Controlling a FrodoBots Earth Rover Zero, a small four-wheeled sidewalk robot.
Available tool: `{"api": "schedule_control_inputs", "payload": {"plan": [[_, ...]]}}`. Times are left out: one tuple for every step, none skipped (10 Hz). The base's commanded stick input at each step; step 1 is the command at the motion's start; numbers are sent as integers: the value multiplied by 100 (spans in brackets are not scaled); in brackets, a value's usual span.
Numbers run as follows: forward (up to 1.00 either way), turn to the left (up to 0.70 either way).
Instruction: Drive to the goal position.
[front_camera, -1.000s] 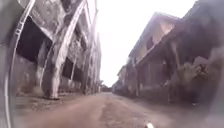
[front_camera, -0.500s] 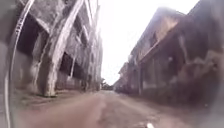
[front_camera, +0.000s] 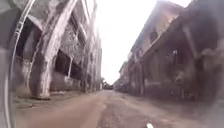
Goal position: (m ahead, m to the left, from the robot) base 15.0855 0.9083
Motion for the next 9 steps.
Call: {"api": "schedule_control_inputs", "payload": {"plan": [[84,6],[84,6],[84,6],[84,6],[84,6],[84,6],[84,6],[84,6],[84,6]]}}
